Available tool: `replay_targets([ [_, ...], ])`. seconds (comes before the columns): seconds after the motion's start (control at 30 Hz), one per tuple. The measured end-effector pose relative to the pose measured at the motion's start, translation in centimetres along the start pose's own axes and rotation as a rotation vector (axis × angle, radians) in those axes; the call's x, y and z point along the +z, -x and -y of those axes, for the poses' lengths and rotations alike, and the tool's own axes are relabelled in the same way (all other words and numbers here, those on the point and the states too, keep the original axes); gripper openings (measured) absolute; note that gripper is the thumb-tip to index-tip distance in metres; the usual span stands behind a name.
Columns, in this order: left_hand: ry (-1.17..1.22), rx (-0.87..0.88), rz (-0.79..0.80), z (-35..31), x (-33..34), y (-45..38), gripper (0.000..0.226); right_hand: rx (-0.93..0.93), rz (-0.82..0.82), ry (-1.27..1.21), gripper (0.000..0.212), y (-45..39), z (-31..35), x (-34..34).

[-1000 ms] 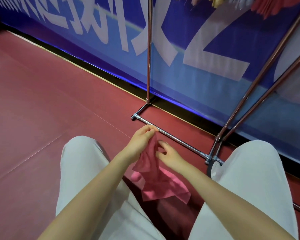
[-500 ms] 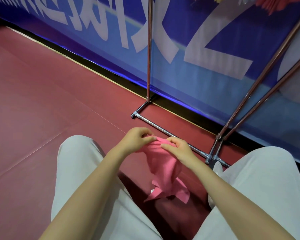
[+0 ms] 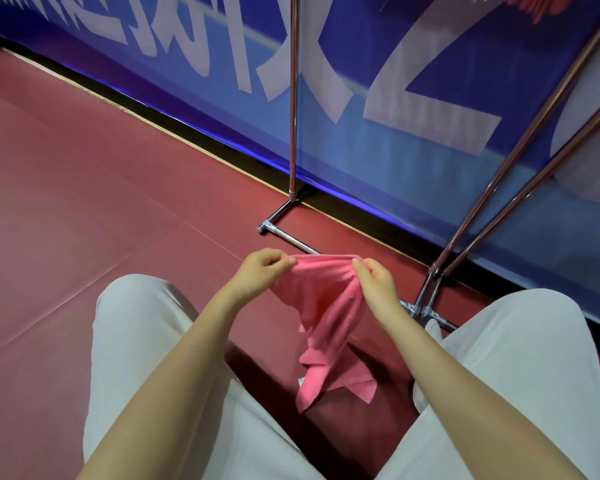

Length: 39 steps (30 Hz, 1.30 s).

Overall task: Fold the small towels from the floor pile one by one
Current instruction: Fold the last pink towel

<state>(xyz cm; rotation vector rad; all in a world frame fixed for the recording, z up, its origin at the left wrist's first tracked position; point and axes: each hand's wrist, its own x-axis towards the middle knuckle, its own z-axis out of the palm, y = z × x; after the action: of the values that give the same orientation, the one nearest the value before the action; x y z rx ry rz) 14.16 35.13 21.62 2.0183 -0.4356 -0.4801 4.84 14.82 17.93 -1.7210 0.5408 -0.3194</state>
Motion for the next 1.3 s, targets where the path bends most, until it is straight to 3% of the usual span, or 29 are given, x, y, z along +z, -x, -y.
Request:
replay_targets([
  [0.23, 0.293, 0.020, -0.238, -1.5, 1.0, 1.1, 0.023, -0.104, 0.148, 0.144, 0.008, 1.0, 0.1, 1.2],
  [0.33, 0.327, -0.008, -0.230, -2.6, 2.3, 2.0, 0.020, -0.091, 0.184, 0.108, 0.017, 2.0, 0.1, 2.2],
  [0.47, 0.212, 0.141, -0.175, -2.9, 3.0, 2.7, 0.019, -0.077, 0.189, -0.034, 0.016, 2.8, 1.5, 3.4],
  [0.7, 0.238, 0.156, -0.256, -3.3, 1.9, 2.6, 0.019, -0.141, 0.282, 0.045, 0.026, 3.5, 1.0, 4.0],
  [0.9, 0.338, 0.081, -0.470, -3.7, -0.4, 2.6, 0.019, -0.118, 0.320, 0.354, 0.029, 3.7, -1.5, 3.6],
  [0.97, 0.362, 0.062, -0.522, -3.3, -1.3, 2.5, 0.017, -0.056, 0.346, 0.398, 0.018, 3.8, -2.6, 3.3],
  [1.03, 0.409, 0.036, -0.581, -2.7, -2.2, 2.4, 0.019, 0.006, 0.370, 0.448, 0.022, 3.7, -3.7, 2.8],
  [1.2, 0.607, -0.174, -0.693, -1.2, -3.8, 1.8, 0.020, 0.128, 0.360, 0.467, 0.015, 3.6, -4.3, 2.1],
  [1.3, 0.714, -0.280, -0.749, -0.4, -4.3, 1.6, 0.023, 0.075, 0.283, 0.424, 0.017, 3.4, -2.8, 2.2],
])
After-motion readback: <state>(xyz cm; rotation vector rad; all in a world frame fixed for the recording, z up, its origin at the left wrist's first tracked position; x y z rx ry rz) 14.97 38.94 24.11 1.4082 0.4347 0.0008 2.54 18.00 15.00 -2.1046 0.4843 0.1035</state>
